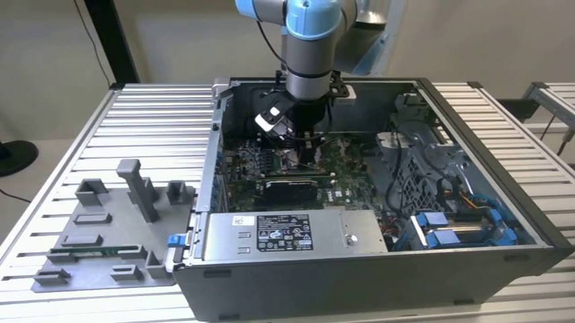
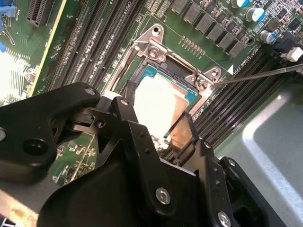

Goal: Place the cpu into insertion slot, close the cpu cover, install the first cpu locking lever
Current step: 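Place the cpu into insertion slot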

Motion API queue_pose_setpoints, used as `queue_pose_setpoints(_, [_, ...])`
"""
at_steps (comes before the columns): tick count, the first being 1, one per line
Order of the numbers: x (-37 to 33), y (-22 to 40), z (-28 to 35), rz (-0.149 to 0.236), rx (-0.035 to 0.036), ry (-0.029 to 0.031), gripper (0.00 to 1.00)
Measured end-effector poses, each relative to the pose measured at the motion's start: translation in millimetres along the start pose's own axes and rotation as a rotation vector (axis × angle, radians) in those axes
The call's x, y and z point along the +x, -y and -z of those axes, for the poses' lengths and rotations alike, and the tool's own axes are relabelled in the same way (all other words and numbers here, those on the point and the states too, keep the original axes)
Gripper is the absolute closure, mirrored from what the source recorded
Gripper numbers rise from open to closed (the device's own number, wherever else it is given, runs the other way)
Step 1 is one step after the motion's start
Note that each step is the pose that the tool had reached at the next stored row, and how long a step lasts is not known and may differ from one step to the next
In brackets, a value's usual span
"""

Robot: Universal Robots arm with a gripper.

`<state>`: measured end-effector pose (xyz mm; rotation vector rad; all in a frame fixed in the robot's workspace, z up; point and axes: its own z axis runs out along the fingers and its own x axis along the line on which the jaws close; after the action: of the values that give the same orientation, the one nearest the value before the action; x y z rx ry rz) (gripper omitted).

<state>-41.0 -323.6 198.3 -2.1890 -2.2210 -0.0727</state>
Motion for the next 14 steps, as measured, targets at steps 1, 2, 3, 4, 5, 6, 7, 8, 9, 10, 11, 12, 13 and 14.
queue_pose_setpoints(1, [-0.2, 0.0, -0.2, 0.000, 0.0000, -0.0001, 1.00])
queue_pose_setpoints(2, [-0.4, 0.0, -0.3, 0.000, -0.0001, -0.0001, 1.00])
queue_pose_setpoints(3, [-0.6, 0.0, -0.5, 0.000, -0.0001, -0.0002, 1.00])
queue_pose_setpoints(4, [-0.7, 0.0, -0.7, 0.000, -0.0001, -0.0001, 1.00])
queue_pose_setpoints(5, [-0.7, 0.0, -1.0, 0.000, 0.0001, 0.0002, 1.00])
queue_pose_setpoints(6, [-0.8, 0.0, -1.3, 0.000, 0.0001, 0.0004, 1.00])
queue_pose_setpoints(7, [-0.8, 0.0, -1.6, 0.000, 0.0002, 0.0006, 1.00])
queue_pose_setpoints(8, [-0.8, 0.0, -1.9, 0.000, 0.0001, 0.0006, 1.00])
queue_pose_setpoints(9, [-0.9, 0.1, -2.1, 0.000, 0.0002, 0.0007, 1.00])
queue_pose_setpoints(10, [-0.8, 0.0, -2.4, -0.001, 0.0001, 0.0007, 1.00])
queue_pose_setpoints(11, [-0.8, 0.0, -2.5, -0.002, 0.0001, 0.0009, 1.00])
queue_pose_setpoints(12, [-0.7, 0.0, -2.6, -0.004, 0.0000, 0.0010, 1.00])
queue_pose_setpoints(13, [-0.7, 0.1, -2.6, -0.006, -0.0001, 0.0010, 1.00])
queue_pose_setpoints(14, [-0.7, 0.1, -2.6, -0.007, -0.0002, 0.0009, 1.00])
